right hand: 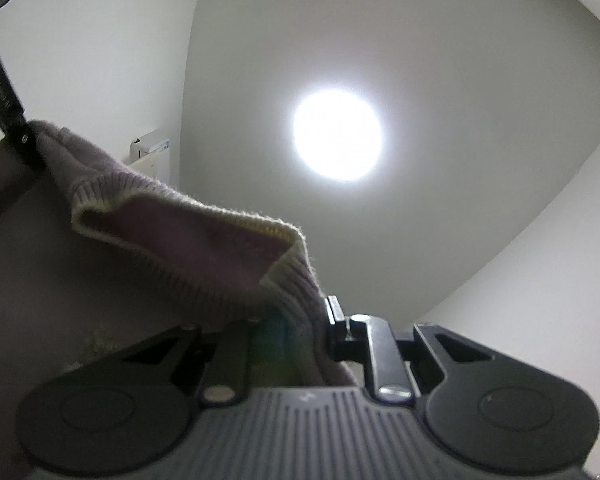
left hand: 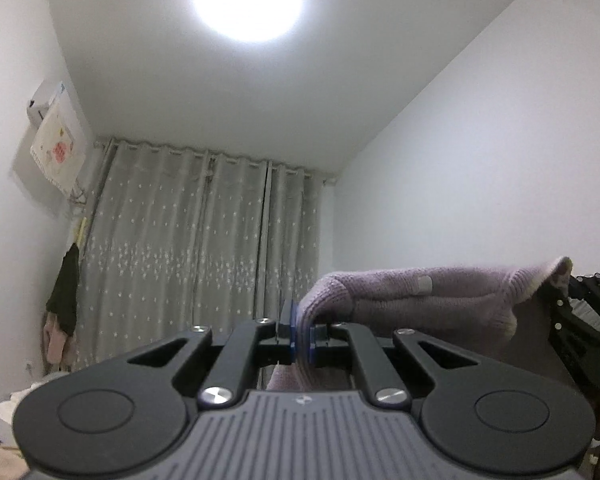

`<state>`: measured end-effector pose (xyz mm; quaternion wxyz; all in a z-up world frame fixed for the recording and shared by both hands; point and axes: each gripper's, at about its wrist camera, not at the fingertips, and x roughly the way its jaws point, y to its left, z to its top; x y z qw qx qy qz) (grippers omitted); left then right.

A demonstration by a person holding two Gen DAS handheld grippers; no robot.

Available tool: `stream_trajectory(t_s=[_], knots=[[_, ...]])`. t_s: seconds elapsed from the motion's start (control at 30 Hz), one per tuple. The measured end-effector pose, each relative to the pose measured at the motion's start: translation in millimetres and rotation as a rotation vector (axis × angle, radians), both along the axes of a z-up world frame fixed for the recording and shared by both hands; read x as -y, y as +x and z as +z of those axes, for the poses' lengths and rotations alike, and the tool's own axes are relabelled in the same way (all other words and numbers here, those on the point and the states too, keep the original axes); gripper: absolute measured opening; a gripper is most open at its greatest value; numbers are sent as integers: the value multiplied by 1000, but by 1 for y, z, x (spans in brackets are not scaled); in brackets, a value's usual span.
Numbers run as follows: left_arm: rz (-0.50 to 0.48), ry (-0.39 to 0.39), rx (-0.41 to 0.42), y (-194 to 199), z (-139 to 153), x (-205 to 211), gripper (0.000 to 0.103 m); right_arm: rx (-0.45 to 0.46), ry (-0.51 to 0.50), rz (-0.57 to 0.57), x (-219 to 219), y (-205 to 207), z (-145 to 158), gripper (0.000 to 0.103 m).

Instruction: Fold clothes

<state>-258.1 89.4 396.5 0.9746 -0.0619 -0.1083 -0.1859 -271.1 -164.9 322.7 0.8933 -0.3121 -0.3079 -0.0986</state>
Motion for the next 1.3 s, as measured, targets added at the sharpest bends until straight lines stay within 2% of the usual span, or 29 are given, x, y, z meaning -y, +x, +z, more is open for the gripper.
stream_trajectory(t_s=[0.13,0.27,0.37,0.5,0.6,0.7,0.77,0.87,0.97,1.0,1.03,1.07,1.1,1.2,1.27,1.3], knots=[[-2,-22,-153,45,-38,0,4,-144,24,1,3,40,-31,17],[26,-6,-232,88,-73,5,4,-261,41,-28,4,92,-77,17],[68,24,-299,131,-96,13,4,-307,55,-31,2,117,-91,17],[89,26,-385,189,-115,21,4,-416,56,-57,-6,177,-112,17],[137,85,-405,220,-132,37,5,-501,78,-61,-1,226,-127,17],[205,203,-436,256,-166,62,6,-563,74,-93,-12,260,-134,17],[224,235,-488,282,-192,73,8,-643,51,-128,-15,295,-155,18],[230,218,-533,294,-220,76,14,-731,29,-164,-28,335,-184,20],[219,200,-610,302,-257,77,17,-863,36,-196,-23,359,-226,33],[222,204,-629,306,-263,76,17,-896,44,-187,-20,362,-238,44],[227,209,-645,309,-266,75,17,-924,58,-177,-17,362,-247,51],[221,201,-649,311,-266,73,17,-946,83,-165,-11,357,-250,66],[212,189,-650,313,-266,72,17,-968,108,-152,-5,353,-254,76],[191,180,-658,315,-269,68,19,-1011,180,-115,23,322,-260,84],[182,164,-677,312,-269,60,24,-1051,257,-78,45,319,-246,91],[178,147,-687,310,-269,55,30,-1070,324,-39,59,307,-228,97]])
